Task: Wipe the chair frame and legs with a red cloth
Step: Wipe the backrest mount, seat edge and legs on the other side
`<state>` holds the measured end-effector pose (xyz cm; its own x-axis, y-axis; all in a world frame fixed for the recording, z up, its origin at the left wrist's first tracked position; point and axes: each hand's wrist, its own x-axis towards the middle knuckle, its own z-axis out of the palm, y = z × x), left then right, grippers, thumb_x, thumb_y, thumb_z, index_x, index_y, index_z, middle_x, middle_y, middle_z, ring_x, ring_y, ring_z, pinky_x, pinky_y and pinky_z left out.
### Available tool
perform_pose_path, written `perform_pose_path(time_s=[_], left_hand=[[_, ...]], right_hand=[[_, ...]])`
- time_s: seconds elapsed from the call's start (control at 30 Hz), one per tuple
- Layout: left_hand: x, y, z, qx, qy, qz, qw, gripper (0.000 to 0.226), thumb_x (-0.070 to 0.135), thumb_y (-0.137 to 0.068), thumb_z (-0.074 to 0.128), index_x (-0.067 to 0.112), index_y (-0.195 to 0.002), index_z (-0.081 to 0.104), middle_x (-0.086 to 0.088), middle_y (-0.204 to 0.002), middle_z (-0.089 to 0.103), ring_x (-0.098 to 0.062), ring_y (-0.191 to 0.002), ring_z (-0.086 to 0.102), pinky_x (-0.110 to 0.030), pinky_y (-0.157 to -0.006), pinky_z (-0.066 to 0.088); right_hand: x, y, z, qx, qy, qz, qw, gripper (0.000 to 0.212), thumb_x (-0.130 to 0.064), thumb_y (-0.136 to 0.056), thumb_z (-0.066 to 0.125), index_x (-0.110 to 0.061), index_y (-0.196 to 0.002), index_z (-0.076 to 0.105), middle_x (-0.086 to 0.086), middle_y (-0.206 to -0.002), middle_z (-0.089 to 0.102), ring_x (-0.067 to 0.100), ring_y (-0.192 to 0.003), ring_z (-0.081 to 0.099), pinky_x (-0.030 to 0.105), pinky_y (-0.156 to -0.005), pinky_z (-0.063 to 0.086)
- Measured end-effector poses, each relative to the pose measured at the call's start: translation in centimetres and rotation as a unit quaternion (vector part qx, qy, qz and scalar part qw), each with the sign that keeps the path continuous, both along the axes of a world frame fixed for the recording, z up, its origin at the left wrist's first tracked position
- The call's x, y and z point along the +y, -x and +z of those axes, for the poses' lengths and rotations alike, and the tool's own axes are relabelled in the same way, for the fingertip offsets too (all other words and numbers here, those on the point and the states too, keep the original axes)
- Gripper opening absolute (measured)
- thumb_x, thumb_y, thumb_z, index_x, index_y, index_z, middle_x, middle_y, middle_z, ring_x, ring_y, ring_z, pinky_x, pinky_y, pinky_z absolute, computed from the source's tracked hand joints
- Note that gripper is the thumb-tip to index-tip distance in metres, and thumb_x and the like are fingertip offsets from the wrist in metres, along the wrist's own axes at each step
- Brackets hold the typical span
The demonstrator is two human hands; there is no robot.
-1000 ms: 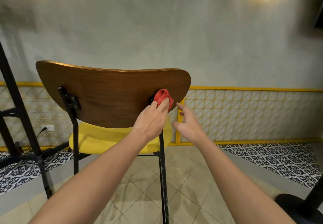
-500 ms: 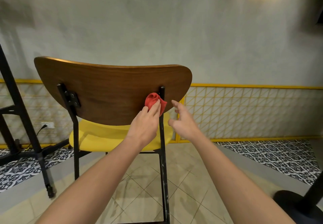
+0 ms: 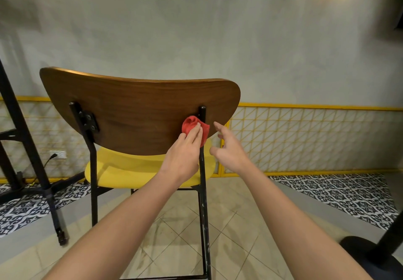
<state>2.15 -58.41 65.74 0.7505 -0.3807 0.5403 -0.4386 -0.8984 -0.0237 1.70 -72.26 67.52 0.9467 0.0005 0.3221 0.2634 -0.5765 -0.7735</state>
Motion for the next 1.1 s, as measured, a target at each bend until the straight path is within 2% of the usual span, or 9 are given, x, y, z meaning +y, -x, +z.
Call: perform_pose_path(time_s=[0.1,0.23,0.3,0.43,0.63,0.8,0.87,0.93,1.1], left_hand=[[0.5,0.2,-0.3,-0.016,-0.011,-0.009,1.000,0.080,-0.002,-0.079,0.056,0.007,-0.149,0.018,-0.006,-0.155,0.025,-0.025,-0.123,0.039,-0.027,-0.099,0.038],[-0.1,-0.6,0.5,-0.110,-0.043,-0.056,0.991,0.081,-0.009,-0.054,0.070,-0.002,-0.132,0.050,-0.015,-0.133,0.055,-0.027,-0.081,0.057,-0.032,-0.069,0.053],[-0.8,-0.8,1.6,-0.145,-0.070,-0.056,0.985,0.078,-0.005,-0.063,0.068,-0.003,-0.137,0.044,-0.016,-0.139,0.049,-0.027,-0.081,0.054,-0.033,-0.069,0.053],[-2.1,-0.9,3.0,-0.130,-0.155,0.016,0.979,0.062,0.006,-0.094,0.039,-0.002,-0.148,0.009,-0.015,-0.155,0.015,-0.028,-0.110,0.044,-0.034,-0.092,0.044],[-1.4,-1.2,-0.1,-0.092,-0.200,0.006,0.975,0.056,0.002,-0.095,0.036,-0.003,-0.147,0.014,-0.014,-0.152,0.018,-0.028,-0.107,0.043,-0.035,-0.086,0.044],[-1.5,-1.0,-1.3,-0.032,-0.073,-0.041,0.996,0.077,-0.007,-0.084,0.047,0.008,-0.150,0.009,-0.015,-0.154,0.018,-0.030,-0.106,0.048,-0.036,-0.085,0.046],[-1.5,-1.0,-1.7,-0.055,0.003,-0.098,0.994,0.086,-0.014,-0.066,0.063,0.014,-0.139,0.028,-0.024,-0.140,0.039,-0.032,-0.082,0.058,-0.037,-0.064,0.053],[-1.3,-0.6,-1.7,-0.056,0.039,-0.133,0.989,0.083,-0.019,-0.058,0.066,0.016,-0.126,0.033,-0.027,-0.126,0.045,-0.032,-0.068,0.058,-0.030,-0.048,0.045],[-1.9,-1.1,-2.2,-0.054,0.130,-0.193,0.971,0.083,-0.019,-0.064,0.063,0.023,-0.126,0.026,-0.006,-0.119,0.026,-0.023,-0.069,0.047,-0.024,-0.047,0.032]], right_hand=[[0.0,0.0,-0.3,0.004,-0.007,0.008,1.000,0.073,-0.006,-0.084,0.059,-0.024,-0.147,0.026,0.001,-0.150,0.032,0.016,-0.138,0.030,0.031,-0.106,0.034],[-0.2,-0.1,-0.5,-0.012,-0.009,0.001,1.000,0.072,-0.006,-0.081,0.060,-0.024,-0.144,0.030,-0.001,-0.142,0.041,0.017,-0.132,0.038,0.034,-0.105,0.038],[-0.3,-0.2,-0.5,-0.023,-0.014,-0.004,1.000,0.071,-0.005,-0.079,0.060,-0.022,-0.143,0.033,0.000,-0.138,0.045,0.019,-0.130,0.041,0.037,-0.104,0.041],[-0.5,-0.2,-0.8,-0.006,-0.016,-0.003,1.000,0.075,-0.004,-0.082,0.058,-0.021,-0.147,0.025,0.001,-0.151,0.032,0.018,-0.137,0.033,0.034,-0.107,0.037],[-0.9,-0.4,-1.9,0.004,-0.015,0.001,1.000,0.073,-0.006,-0.084,0.057,-0.023,-0.147,0.025,0.000,-0.151,0.032,0.016,-0.137,0.032,0.034,-0.108,0.036],[-0.4,-0.7,-2.6,0.016,-0.094,0.011,0.995,0.056,-0.012,-0.086,0.056,-0.025,-0.139,0.039,-0.003,-0.138,0.046,0.015,-0.124,0.045,0.035,-0.104,0.040],[0.0,-0.9,-2.9,0.027,-0.153,0.011,0.988,0.042,-0.020,-0.089,0.054,-0.030,-0.129,0.046,-0.004,-0.128,0.054,0.016,-0.118,0.051,0.038,-0.102,0.043],[0.5,-1.0,-3.2,0.036,-0.190,0.007,0.981,0.032,-0.030,-0.091,0.052,-0.031,-0.123,0.052,-0.004,-0.125,0.057,0.014,-0.115,0.054,0.041,-0.102,0.044],[1.7,-1.4,-4.2,0.042,-0.261,-0.010,0.964,0.023,-0.029,-0.093,0.054,-0.025,-0.116,0.056,0.000,-0.114,0.062,0.018,-0.108,0.060,0.044,-0.095,0.050]])
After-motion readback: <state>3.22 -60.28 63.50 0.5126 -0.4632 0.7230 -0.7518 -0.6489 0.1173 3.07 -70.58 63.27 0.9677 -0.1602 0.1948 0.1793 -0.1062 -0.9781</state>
